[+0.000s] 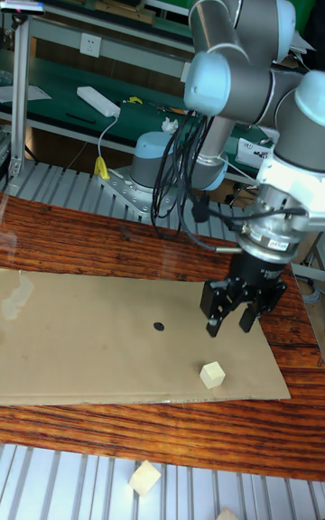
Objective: Pick up one small block
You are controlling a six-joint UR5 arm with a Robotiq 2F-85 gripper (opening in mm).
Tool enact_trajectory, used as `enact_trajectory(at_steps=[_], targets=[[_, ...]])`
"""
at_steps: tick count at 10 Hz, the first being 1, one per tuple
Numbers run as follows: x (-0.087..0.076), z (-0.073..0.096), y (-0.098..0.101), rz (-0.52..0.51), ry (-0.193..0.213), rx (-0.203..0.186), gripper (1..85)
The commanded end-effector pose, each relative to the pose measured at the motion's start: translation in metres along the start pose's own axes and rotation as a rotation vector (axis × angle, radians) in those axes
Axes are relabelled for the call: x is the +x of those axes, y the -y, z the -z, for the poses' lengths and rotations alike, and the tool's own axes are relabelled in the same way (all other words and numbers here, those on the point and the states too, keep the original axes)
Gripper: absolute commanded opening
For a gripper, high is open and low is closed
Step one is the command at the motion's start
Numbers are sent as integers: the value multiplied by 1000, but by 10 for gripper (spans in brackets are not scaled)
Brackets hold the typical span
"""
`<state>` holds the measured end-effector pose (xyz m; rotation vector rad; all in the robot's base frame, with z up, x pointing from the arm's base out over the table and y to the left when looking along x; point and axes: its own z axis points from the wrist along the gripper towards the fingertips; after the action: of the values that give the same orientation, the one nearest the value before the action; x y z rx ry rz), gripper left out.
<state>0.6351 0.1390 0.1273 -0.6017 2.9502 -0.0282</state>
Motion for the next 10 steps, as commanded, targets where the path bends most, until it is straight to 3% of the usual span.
enact_trajectory(at_steps=[1,3,4,5,6,7,8,10], targets=[[-8,-8,-1,13,29,-9,600],[-4,-8,-1,10,13,-11,617],[4,-8,3,-5,-18,7,633],[18,-7,13,2,-74,45,627],[18,-7,12,21,-71,39,610],[9,-10,-1,41,-38,-14,623],[4,-24,-10,52,-29,-55,663],[2,-37,-20,57,-30,-66,693]])
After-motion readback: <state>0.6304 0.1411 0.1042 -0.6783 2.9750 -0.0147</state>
